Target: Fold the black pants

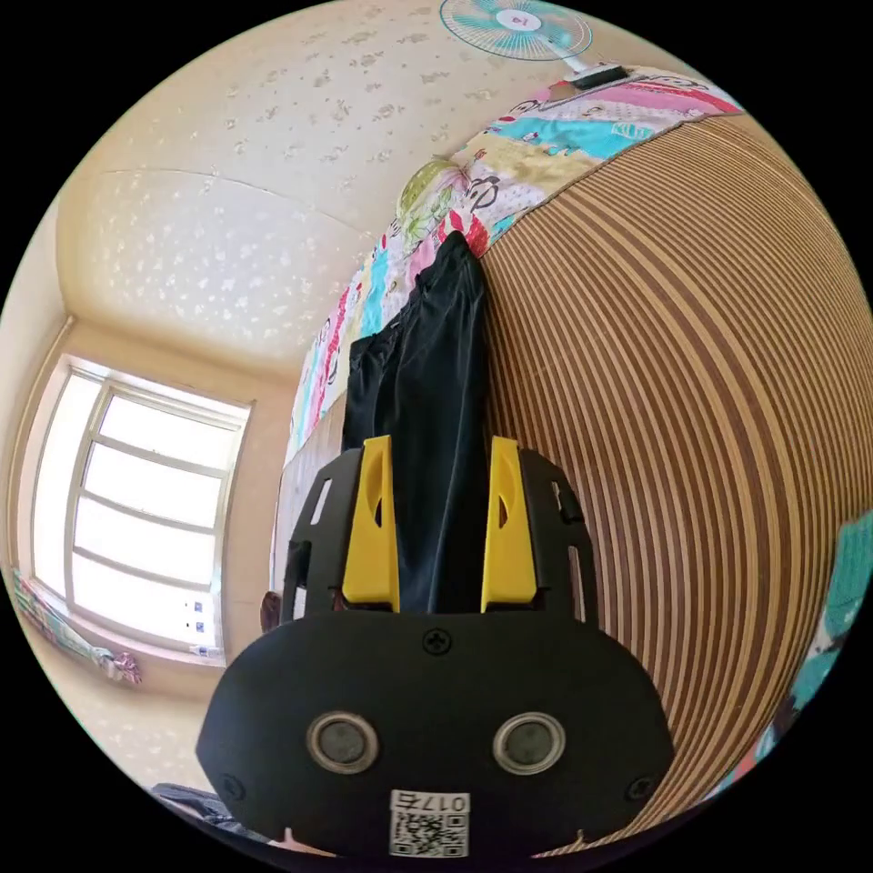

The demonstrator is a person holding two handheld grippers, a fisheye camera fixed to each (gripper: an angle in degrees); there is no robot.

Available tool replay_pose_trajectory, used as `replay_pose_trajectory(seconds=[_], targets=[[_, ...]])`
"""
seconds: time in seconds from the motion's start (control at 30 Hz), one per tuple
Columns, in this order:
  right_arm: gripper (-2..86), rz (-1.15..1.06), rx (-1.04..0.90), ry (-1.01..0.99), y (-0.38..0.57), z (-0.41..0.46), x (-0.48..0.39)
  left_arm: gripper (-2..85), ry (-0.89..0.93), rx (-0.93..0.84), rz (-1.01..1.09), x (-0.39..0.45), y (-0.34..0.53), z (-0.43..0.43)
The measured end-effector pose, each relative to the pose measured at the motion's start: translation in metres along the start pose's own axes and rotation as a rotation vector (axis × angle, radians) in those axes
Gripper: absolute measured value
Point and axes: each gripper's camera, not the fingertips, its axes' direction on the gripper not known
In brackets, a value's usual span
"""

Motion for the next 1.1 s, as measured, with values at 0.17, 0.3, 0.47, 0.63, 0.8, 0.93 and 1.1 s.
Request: replay_pose_trajectory(seconds=[0.17,0.3,0.47,0.63,0.8,0.93,1.1], targets=[[3.9,-0.074,-0.093,0.365,-0.012,0.035,-0.055,-0.2,0.085,0.004,-0.056,-0.019,0.006,-0.026],[2.1,-0.34,0.095,0.442,0.024,0.027,-0.159,-0.5,0.211,0.008,-0.063,-0.024,0.019,-0.052],[2.0,-0.538,0.098,0.407,0.049,0.059,-0.253,-0.6,0.208,0.089,-0.078,-0.031,0.052,-0.108],[2.4,-0.571,-0.091,0.312,0.045,0.118,-0.263,-0.6,0.144,0.17,-0.173,-0.053,0.079,-0.149],[3.3,-0.611,-0.185,-0.182,0.073,0.085,-0.21,-0.5,0.115,0.224,-0.216,-0.071,0.096,-0.182],[4.6,-0.582,-0.216,-0.252,0.125,0.035,-0.147,-0.4,0.066,0.195,-0.22,-0.08,0.098,-0.202],[7.2,-0.444,-0.287,-0.204,0.241,-0.036,-0.024,-0.4,0.054,0.169,-0.225,-0.087,0.097,-0.221]])
